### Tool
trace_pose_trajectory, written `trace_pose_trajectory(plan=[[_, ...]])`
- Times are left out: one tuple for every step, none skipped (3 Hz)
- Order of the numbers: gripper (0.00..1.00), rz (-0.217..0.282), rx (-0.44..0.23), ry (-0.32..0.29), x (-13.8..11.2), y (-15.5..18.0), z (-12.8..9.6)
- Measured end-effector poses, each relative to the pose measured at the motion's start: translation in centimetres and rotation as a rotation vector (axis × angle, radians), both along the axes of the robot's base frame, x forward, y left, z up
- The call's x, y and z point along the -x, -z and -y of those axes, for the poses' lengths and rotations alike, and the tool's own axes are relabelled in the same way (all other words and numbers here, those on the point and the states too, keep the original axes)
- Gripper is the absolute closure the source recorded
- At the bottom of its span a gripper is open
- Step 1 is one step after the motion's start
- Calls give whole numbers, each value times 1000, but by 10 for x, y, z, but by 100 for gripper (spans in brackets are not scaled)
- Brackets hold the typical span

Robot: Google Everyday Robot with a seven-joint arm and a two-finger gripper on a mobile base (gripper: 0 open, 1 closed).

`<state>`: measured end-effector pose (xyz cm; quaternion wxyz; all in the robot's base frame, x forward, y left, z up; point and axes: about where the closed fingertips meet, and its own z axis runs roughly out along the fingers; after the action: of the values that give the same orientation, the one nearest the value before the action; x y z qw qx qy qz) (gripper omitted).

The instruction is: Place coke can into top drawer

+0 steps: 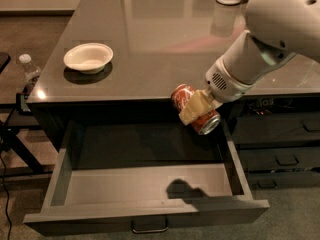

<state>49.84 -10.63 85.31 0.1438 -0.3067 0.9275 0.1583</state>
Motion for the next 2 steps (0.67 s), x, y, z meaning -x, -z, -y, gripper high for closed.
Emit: trace_pose_trajectory(plan=[[100,-44,-12,-19,15,25,-6],[100,-101,-37,-64,37,63,-26]])
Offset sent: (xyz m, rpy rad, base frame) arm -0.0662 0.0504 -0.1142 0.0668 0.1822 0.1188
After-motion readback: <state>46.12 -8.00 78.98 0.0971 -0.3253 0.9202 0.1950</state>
